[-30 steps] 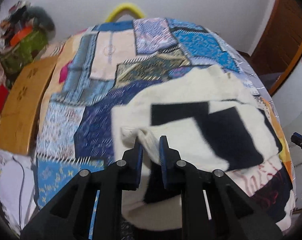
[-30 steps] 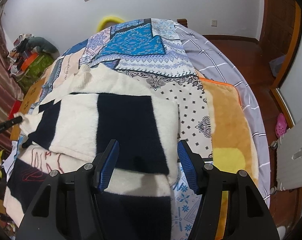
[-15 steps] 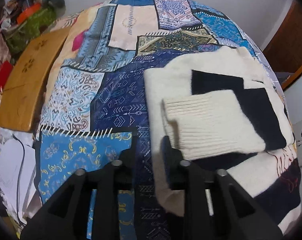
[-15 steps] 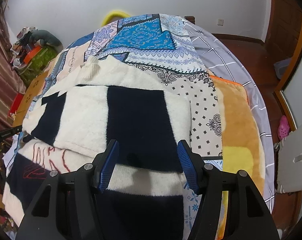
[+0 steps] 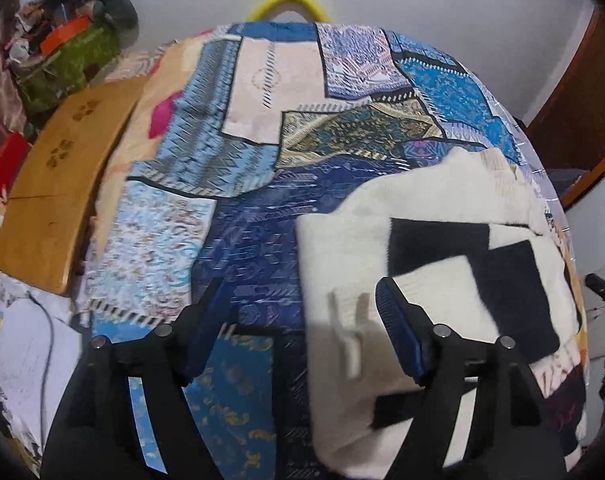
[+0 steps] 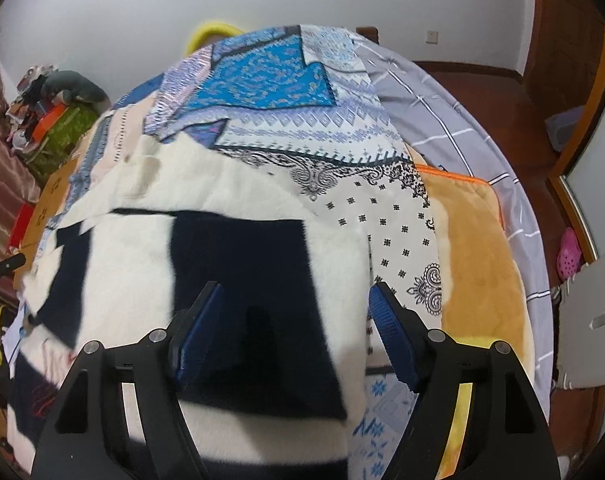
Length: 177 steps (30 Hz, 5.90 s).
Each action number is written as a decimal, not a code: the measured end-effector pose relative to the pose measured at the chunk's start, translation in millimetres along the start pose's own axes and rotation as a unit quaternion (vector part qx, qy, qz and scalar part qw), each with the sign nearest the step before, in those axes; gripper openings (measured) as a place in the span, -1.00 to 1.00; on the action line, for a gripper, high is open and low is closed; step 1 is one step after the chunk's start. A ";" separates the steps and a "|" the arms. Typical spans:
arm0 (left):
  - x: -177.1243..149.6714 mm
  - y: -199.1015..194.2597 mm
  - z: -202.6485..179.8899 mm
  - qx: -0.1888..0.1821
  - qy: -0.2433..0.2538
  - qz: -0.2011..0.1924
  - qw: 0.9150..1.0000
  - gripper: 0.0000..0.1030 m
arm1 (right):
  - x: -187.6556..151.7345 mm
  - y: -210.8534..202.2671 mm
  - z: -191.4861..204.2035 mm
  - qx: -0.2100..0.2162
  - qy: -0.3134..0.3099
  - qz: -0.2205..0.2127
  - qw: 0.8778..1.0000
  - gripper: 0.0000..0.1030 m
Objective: Fold small clothes
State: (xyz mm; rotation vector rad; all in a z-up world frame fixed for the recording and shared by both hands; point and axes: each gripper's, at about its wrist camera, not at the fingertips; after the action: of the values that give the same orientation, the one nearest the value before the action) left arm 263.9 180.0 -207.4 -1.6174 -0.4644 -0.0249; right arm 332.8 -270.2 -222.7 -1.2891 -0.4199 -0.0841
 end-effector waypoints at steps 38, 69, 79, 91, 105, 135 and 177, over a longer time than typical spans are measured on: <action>40.4 37.6 25.1 -0.041 -0.056 -0.012 0.998 -0.67 | 48.3 63.3 14.3 0.038 0.006 0.031 0.999 -0.60; -72.2 -63.2 1.6 0.003 0.014 -0.065 0.998 0.44 | -43.0 -66.4 67.7 0.037 -0.068 -0.038 0.996 0.50; -125.9 -84.7 5.8 0.004 0.015 -0.071 0.997 0.74 | -85.8 -73.5 53.4 0.023 -0.048 -0.032 0.998 0.62; -157.8 -35.9 13.1 -0.042 -0.020 0.022 0.999 0.74 | -119.9 -25.9 40.3 0.036 -0.022 0.040 0.998 0.62; -162.3 -16.1 4.4 -0.115 -0.039 0.053 0.991 0.33 | -129.3 -17.7 33.8 0.106 0.006 0.028 0.994 -0.07; -60.2 -71.3 24.5 -0.080 -0.051 -0.088 0.992 -0.85 | -28.2 -54.0 56.3 0.051 -0.044 -0.114 0.991 -0.84; -114.7 -21.0 19.7 -0.051 -0.025 0.003 0.998 0.30 | -75.7 -23.8 30.5 0.057 -0.008 -0.016 0.998 0.06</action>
State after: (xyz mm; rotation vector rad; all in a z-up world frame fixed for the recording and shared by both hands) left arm 147.4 167.4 -222.9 -1.7219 -0.5033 -0.0028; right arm 248.3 -261.2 -220.9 -1.1723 -0.4519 -0.0758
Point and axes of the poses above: each gripper's, at about its wrist camera, not at the fingertips, and y roughly the way its jaws point, z to its left, x to its top, and after that the axes turned 12 degrees about z, right-handed
